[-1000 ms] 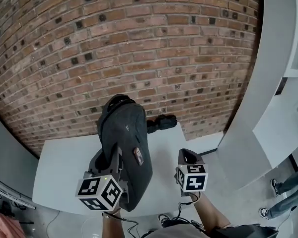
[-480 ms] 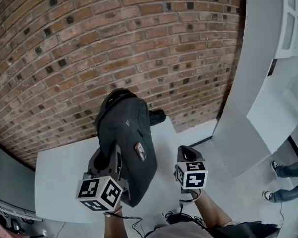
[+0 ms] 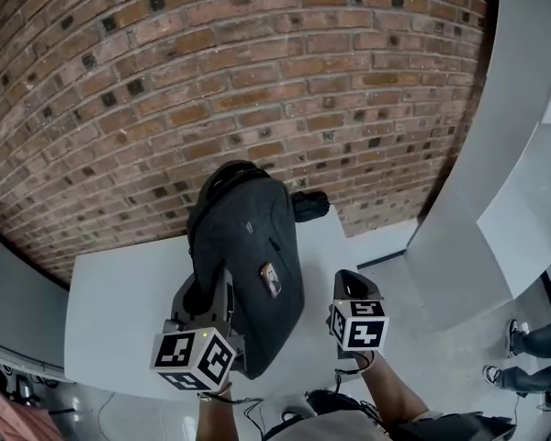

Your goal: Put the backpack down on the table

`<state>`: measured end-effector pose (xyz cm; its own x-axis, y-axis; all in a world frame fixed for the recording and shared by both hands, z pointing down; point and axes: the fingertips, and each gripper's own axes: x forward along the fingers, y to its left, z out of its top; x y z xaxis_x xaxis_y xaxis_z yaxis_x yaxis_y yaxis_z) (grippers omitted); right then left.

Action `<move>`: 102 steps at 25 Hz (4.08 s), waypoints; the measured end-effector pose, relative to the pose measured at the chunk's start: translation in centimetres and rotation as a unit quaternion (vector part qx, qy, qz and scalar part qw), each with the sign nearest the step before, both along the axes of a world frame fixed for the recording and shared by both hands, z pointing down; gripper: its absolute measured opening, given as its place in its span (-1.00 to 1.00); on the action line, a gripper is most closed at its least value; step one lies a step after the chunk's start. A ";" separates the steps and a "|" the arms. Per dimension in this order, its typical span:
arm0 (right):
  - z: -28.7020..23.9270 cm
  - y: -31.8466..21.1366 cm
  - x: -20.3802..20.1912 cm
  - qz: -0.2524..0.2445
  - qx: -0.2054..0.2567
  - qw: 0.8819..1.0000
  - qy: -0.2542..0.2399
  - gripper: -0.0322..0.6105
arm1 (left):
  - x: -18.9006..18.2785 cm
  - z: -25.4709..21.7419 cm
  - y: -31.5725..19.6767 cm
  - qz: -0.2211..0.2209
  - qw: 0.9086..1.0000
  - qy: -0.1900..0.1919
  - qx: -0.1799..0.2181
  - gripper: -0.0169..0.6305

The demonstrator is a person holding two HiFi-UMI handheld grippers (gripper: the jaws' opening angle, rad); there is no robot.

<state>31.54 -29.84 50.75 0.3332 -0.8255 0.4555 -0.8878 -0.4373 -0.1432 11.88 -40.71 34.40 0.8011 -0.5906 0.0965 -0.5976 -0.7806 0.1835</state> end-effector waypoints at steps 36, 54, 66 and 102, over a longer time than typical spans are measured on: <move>1.8 -4.4 -11.9 -0.118 -0.036 0.992 0.013 -0.80 | -15.5 7.1 -2.2 -0.145 0.985 0.030 -0.090 -0.65; 0.7 -4.4 -16.3 -0.150 -0.029 0.988 0.026 -0.80 | -19.3 9.2 -2.0 -0.181 0.981 0.011 -0.075 -0.64; 1.9 -3.6 -18.1 -0.167 -0.030 0.985 0.016 -0.80 | -20.7 10.1 -1.7 -0.200 0.977 0.008 -0.073 -0.64; 7.1 -7.2 -24.0 -0.231 -0.072 0.970 0.003 -0.80 | -30.0 21.0 -5.1 -0.307 0.925 0.047 -0.218 -0.64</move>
